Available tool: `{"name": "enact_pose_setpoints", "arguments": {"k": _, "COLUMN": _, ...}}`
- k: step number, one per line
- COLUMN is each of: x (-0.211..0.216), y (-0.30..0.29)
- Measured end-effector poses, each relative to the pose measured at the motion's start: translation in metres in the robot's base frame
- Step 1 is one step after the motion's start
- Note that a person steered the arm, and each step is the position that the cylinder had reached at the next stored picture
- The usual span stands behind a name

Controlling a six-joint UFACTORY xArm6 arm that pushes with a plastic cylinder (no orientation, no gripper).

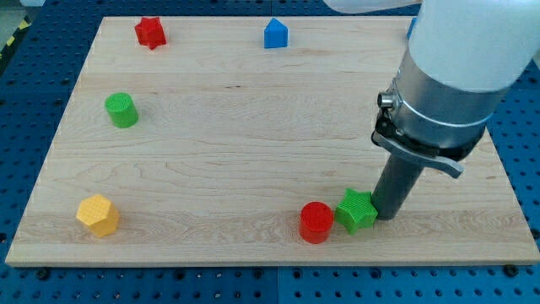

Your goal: Push the arm diagonally towards the top left side of the red circle

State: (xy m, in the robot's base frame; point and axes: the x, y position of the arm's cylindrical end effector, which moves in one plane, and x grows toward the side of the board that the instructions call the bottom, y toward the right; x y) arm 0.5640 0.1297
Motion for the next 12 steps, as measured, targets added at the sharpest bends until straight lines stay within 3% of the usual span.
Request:
{"name": "enact_pose_setpoints", "arguments": {"k": 2, "x": -0.048, "y": -0.005}}
{"name": "enact_pose_setpoints", "arguments": {"k": 12, "x": -0.041, "y": -0.194}}
